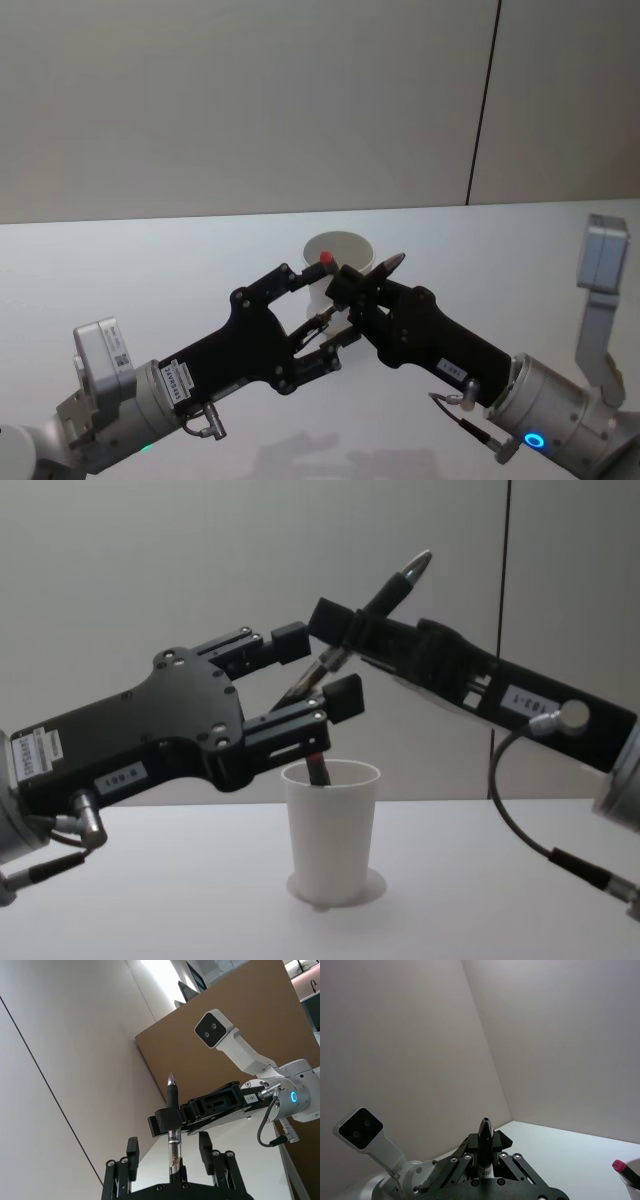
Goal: Place the pen into the pen holder.
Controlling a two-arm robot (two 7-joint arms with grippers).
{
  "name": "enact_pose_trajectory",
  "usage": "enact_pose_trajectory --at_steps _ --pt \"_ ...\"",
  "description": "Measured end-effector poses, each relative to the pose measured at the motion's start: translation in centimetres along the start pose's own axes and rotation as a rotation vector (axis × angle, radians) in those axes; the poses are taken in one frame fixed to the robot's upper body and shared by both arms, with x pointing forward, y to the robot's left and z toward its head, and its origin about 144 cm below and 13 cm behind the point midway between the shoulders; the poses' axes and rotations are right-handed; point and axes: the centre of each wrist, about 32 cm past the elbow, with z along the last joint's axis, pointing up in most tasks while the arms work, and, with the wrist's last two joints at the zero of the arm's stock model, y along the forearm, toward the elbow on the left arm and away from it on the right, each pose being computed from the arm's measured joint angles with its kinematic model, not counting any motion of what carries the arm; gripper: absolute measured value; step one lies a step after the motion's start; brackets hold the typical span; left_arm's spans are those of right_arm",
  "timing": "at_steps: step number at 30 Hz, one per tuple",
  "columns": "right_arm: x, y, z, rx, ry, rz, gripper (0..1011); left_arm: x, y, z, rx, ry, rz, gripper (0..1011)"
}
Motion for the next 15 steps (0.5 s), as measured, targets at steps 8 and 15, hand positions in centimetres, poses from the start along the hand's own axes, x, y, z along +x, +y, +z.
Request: enact_pose_trajectory --at_steps 8,15 --pt "-0.05 -0.05 0.03 0.003 -0.004 -0.001 132 0.00 0.00 0.00 0.000 0.000 0.000 965" --pt "-0.11 -0.13 0.07 0.006 -0.010 -0.007 132 0.00 0.00 0.00 0.000 0.000 0.000 1002"
